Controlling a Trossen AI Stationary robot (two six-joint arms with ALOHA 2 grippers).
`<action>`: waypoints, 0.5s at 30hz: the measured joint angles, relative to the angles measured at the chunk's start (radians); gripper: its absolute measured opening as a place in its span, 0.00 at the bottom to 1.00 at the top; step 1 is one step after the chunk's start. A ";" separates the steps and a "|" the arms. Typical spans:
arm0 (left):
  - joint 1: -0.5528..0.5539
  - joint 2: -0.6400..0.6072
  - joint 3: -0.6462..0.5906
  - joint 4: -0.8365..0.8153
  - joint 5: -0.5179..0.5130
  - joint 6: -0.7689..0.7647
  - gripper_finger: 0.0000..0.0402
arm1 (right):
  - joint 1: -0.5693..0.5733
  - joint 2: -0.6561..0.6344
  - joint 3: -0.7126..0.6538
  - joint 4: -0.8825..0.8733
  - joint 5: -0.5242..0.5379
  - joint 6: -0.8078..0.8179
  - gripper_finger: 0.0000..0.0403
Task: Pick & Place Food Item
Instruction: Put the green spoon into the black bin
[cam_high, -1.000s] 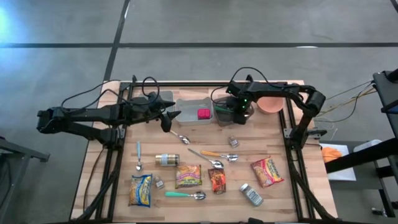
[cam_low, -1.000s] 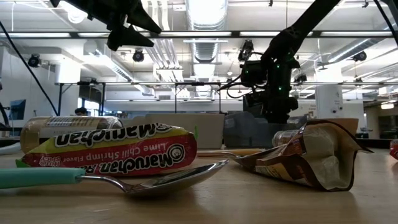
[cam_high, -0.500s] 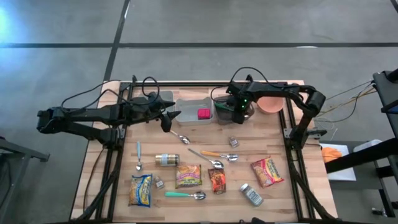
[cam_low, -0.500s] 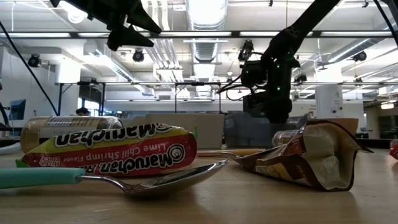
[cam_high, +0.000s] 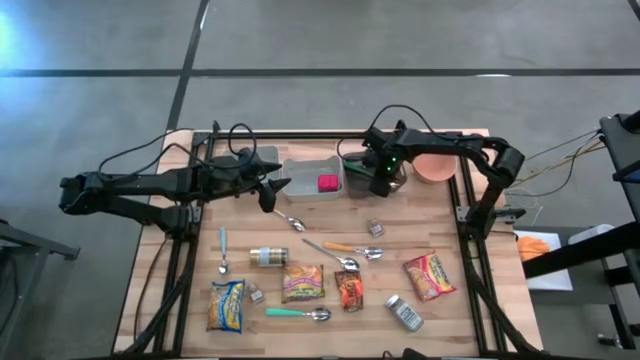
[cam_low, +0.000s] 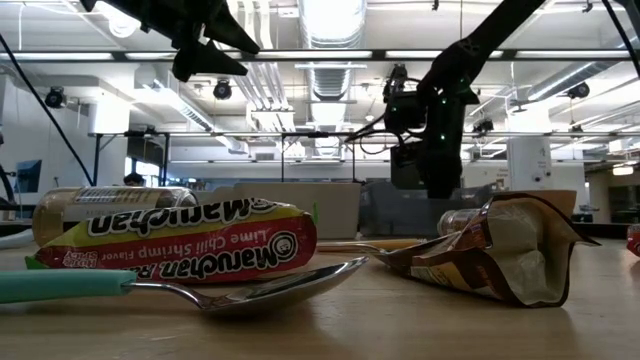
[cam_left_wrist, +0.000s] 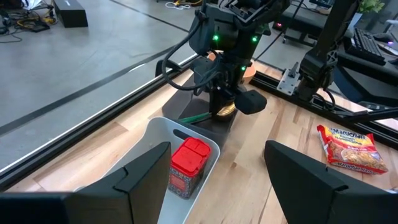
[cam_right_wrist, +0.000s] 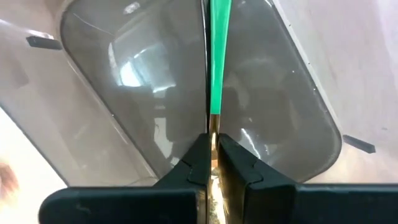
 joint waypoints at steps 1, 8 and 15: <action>0.000 0.000 0.000 -0.001 0.000 0.000 0.65 | 0.000 -0.001 0.001 -0.001 0.000 0.001 0.03; 0.000 0.000 0.000 -0.003 0.000 0.000 0.65 | 0.000 -0.003 0.001 0.002 -0.006 0.022 0.03; 0.000 0.000 0.000 -0.003 0.000 0.000 0.65 | 0.000 -0.003 -0.002 0.004 -0.001 0.054 0.03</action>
